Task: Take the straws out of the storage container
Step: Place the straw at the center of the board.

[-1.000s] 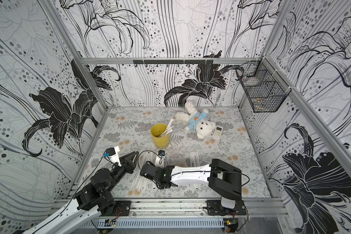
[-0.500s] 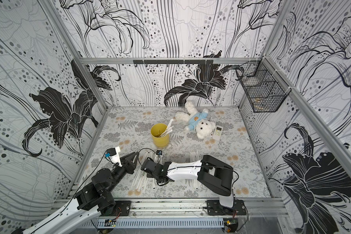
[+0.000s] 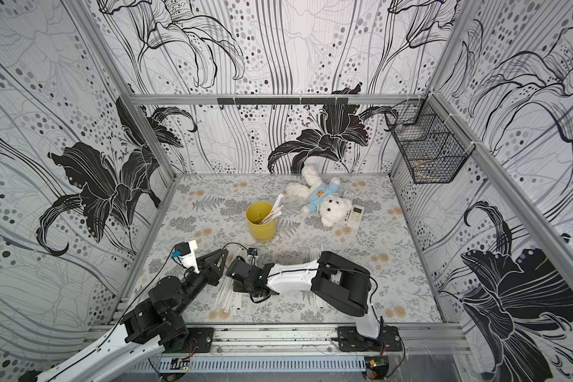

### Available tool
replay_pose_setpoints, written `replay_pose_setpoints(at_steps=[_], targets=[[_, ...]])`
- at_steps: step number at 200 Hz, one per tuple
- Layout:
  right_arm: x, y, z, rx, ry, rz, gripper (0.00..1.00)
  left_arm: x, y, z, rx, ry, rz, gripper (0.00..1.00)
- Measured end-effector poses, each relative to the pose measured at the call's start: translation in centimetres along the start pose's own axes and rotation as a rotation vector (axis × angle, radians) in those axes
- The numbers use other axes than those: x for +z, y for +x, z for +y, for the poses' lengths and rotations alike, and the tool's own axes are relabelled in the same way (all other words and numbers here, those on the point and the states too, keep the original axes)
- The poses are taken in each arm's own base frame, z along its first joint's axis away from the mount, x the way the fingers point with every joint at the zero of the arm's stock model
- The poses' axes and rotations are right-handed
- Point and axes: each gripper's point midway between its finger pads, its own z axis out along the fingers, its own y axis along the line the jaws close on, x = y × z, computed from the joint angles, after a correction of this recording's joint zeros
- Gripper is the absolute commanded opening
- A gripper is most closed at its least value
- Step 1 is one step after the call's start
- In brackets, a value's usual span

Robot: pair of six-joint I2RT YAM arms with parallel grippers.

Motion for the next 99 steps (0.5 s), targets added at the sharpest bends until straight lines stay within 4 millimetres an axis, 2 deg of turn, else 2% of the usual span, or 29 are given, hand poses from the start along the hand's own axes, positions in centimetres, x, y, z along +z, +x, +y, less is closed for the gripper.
replay_pose_setpoints(at_steps=[31, 57, 78, 99], targets=[[0.2, 0.1, 0.8, -0.003, -0.02, 0.018, 0.35, 0.0, 0.1, -0.1, 0.001, 0.005, 0.003, 0.33], [-0.1, 0.1, 0.1, -0.026, 0.013, 0.014, 0.37, 0.0, 0.1, -0.1, 0.006, 0.003, 0.002, 0.33], [-1.4, -0.5, -0.2, -0.054, 0.04, -0.004, 0.39, 0.1, 0.2, -0.1, 0.021, -0.004, 0.01, 0.33], [-3.7, -1.5, 0.4, -0.095, 0.041, -0.034, 0.4, 0.4, 0.5, 0.1, 0.043, -0.023, 0.023, 0.33]])
